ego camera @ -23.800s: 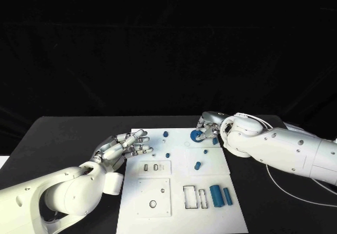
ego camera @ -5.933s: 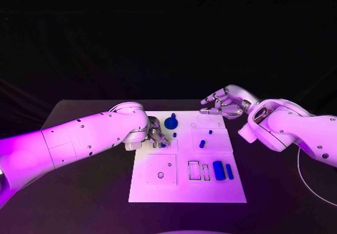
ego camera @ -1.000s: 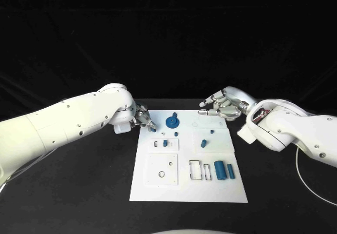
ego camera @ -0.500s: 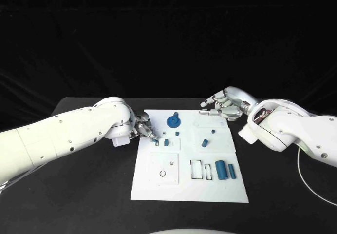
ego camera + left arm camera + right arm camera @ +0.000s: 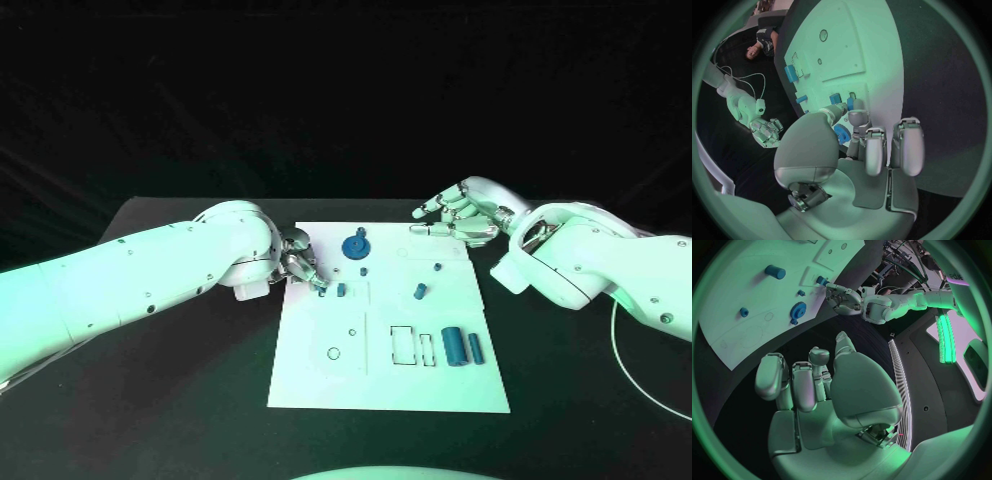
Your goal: Assemble the parts on the task board
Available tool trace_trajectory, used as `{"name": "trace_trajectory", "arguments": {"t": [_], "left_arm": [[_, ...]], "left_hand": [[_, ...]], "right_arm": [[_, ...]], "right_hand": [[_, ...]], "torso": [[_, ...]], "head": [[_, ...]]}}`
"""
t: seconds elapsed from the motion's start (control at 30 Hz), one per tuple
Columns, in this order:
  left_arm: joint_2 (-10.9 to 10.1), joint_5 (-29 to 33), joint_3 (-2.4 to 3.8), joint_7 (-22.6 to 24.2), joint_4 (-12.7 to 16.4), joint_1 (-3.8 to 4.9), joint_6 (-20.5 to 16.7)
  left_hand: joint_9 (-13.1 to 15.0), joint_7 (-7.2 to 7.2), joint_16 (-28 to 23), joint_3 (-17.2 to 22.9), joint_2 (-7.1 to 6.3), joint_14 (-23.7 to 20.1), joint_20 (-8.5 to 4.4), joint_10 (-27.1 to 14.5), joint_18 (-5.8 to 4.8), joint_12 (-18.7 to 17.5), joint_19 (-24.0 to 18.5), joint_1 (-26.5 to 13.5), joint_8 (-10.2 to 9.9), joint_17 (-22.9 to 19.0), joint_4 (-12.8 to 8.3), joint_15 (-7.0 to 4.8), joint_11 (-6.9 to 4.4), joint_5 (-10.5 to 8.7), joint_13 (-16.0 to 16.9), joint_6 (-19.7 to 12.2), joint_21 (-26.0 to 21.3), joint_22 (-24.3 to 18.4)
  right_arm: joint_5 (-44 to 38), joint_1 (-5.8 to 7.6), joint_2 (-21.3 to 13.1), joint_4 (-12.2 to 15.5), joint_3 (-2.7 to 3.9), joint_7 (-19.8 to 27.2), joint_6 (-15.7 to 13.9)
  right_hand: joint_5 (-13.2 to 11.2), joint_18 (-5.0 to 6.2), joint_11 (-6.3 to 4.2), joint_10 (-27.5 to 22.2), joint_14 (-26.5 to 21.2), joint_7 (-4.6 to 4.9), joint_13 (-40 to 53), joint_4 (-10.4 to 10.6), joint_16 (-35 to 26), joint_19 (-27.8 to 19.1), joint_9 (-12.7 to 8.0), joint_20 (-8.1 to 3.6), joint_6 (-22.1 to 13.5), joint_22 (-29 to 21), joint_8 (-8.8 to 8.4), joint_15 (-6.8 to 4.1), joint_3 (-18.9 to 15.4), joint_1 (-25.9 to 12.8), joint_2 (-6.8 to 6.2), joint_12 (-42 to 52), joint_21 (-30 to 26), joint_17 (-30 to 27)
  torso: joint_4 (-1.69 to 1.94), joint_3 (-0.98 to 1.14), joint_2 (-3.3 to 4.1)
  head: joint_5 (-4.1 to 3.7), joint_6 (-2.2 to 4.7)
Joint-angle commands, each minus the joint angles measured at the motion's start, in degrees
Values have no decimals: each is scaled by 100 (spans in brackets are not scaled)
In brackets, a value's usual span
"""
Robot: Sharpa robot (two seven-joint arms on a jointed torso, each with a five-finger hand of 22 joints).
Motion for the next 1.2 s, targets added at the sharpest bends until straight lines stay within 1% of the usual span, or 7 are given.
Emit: {"name": "trace_trajectory", "arguments": {"t": [0.03,0.33,0.53,0.67,0.87,1.2], "left_arm": [[15,-104,-14,-37,7,-23,190],[11,-129,-21,-122,16,-29,438],[-13,-133,-23,-156,60,-34,561],[-23,-134,-24,-177,82,-36,566],[-5,-134,-24,-204,84,-37,515],[111,-105,-31,-312,2,-37,451]], "left_hand": [[-1,11,17,736,56,592,-9,33,-36,20,382,16,22,1509,-702,-7,-9,21,8,40,11,1063],[-9,7,17,761,36,592,-10,55,-36,40,382,-3,18,1509,-731,-8,-12,43,33,59,11,1066],[-31,-1,17,833,-6,592,-11,109,-41,77,389,-82,3,1509,-798,-12,-20,176,82,115,27,1083],[-39,-4,17,857,-18,592,-12,132,-43,93,392,-117,-1,1509,-821,-14,-24,238,105,137,33,1090],[-40,-5,17,862,-22,592,-12,134,-44,91,393,-126,-2,1509,-826,-14,-24,254,102,142,36,1094],[-48,-11,17,882,-3,592,-14,180,-45,138,396,-215,-3,1509,-815,-15,-26,301,159,175,41,1100]], "right_arm": [[-33,-5,1,2,0,17,84],[-33,-5,-4,4,-1,18,92],[-33,-5,-5,4,-1,19,96],[-33,-5,-5,4,-1,18,96],[-33,-5,-3,6,-1,18,97],[-33,-5,7,7,-1,15,98]], "right_hand": [[28,60,-11,28,256,3,8,8,-19,-28,4,3,27,-3,-4,-12,-32,-27,28,39,-37,-4],[28,60,-11,28,256,3,8,8,-19,-28,4,3,27,-3,-4,-12,-32,-27,28,39,-37,-4],[28,60,-11,28,256,3,8,8,-19,-28,4,3,27,-3,-4,-12,-32,-27,28,39,-37,-4],[28,60,-11,28,256,3,8,8,-19,-28,4,3,27,-3,-4,-12,-32,-27,28,39,-37,-4],[28,60,-11,28,256,3,8,8,-19,-28,4,3,27,-3,-4,-12,-32,-27,28,39,-37,-4],[28,60,-11,28,256,3,8,8,-19,-28,4,3,27,-3,-4,-12,-32,-27,28,39,-37,-4]], "torso": [[3,7,-3],[2,6,-6],[6,3,-4],[8,1,-3],[8,3,-3],[5,5,-6]], "head": [[-9,-9],[-7,-26],[-11,-29],[-8,-30],[-9,-32],[3,-46]]}}
